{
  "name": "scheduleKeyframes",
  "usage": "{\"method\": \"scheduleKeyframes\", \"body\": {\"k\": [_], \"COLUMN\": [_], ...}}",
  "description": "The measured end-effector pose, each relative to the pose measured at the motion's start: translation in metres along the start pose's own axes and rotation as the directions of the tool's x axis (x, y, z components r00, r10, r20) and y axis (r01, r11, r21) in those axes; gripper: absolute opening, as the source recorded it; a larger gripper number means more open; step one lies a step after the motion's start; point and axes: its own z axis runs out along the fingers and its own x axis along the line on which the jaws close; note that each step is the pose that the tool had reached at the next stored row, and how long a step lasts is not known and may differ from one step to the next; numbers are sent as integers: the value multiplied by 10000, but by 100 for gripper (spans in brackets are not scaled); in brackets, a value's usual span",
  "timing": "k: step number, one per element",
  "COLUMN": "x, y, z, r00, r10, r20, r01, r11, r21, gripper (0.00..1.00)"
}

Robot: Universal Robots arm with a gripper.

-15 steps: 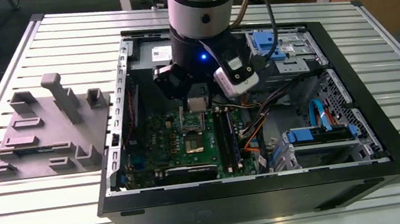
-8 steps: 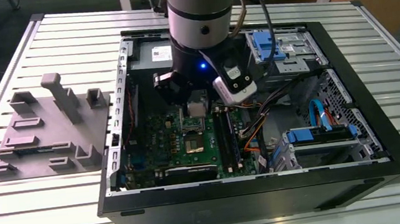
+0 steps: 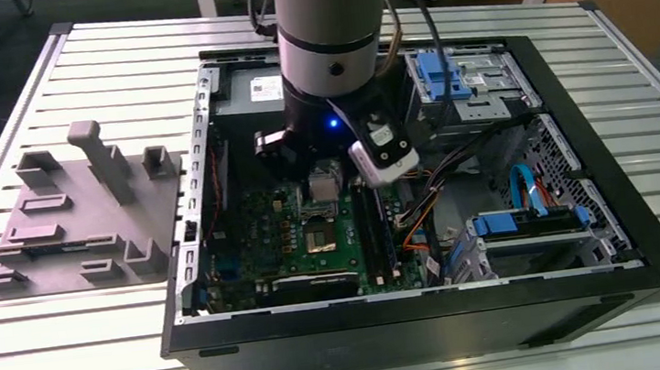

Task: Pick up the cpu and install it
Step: 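Place the cpu into insertion slot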

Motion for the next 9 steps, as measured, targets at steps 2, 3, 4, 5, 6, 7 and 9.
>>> {"method": "scheduleKeyframes", "body": {"k": [2, 3, 4, 5, 6, 7, 9], "x": [1, 2, 3, 3, 4, 4, 6], "y": [-6, -12, -21, -33, -47, -60, -71], "z": [37, 54, 65, 76, 88, 102, 138], "r00": [10000, 10000, 10000, 10000, 10000, 10000, 10000], "r10": [-1, 0, 1, 3, 9, 13, 20], "r20": [-1, 0, -1, -2, -1, 0, 1], "r01": [1, 0, -1, -3, -9, -13, -20], "r11": [10000, 10000, 10000, 10000, 10000, 10000, 10000], "r21": [2, 1, 3, 4, 2, 2, 0], "gripper": [47, 47, 47, 47, 47, 47, 47]}}
